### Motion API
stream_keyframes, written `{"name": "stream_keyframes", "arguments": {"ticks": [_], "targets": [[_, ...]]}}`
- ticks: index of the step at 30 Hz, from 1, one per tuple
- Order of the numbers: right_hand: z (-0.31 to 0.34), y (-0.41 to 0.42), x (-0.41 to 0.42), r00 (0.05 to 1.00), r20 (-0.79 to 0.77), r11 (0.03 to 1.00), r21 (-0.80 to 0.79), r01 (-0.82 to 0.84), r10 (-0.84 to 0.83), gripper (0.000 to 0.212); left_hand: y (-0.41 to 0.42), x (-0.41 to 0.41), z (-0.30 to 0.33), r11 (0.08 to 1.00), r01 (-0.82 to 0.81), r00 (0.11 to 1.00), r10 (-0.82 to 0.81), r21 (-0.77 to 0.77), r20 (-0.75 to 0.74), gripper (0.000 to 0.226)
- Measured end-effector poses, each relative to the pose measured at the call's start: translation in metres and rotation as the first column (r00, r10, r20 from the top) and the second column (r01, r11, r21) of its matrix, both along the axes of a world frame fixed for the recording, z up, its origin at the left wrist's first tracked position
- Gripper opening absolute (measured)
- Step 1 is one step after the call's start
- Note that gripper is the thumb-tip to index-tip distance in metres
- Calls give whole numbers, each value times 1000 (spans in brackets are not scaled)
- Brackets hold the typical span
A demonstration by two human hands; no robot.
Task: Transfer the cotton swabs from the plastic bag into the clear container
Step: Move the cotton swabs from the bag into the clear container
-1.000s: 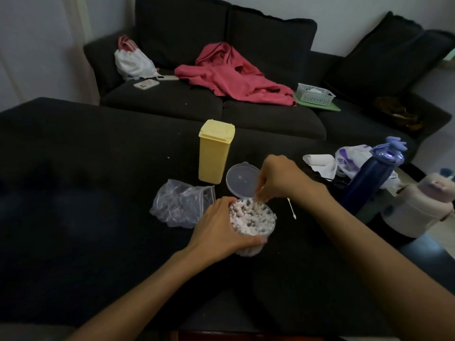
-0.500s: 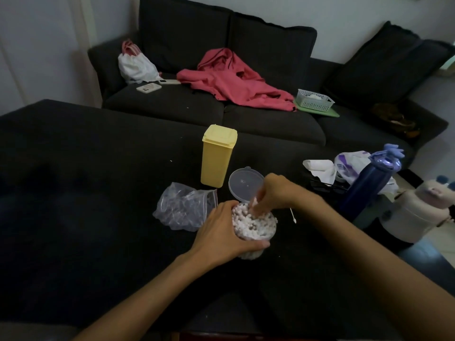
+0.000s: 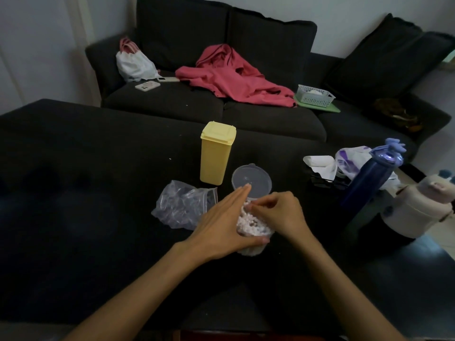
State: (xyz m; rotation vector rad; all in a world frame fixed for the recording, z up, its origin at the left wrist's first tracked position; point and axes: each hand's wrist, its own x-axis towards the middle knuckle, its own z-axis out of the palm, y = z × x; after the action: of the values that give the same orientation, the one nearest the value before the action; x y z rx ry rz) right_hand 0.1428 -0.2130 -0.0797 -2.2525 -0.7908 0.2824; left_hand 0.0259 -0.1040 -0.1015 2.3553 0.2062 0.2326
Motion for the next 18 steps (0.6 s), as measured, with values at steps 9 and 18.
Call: {"name": "stream_keyframes", "arguments": {"ticks": [9, 18], "targets": [[-13, 2, 6, 964, -113, 960, 118, 254, -241, 41, 1, -2, -8, 980, 59, 998, -52, 191, -38, 93], [-9, -1, 25, 757, -644, 972, 90, 217, -109, 111, -4, 11, 2, 842, -161, 987, 139, -516, -82, 66]]}}
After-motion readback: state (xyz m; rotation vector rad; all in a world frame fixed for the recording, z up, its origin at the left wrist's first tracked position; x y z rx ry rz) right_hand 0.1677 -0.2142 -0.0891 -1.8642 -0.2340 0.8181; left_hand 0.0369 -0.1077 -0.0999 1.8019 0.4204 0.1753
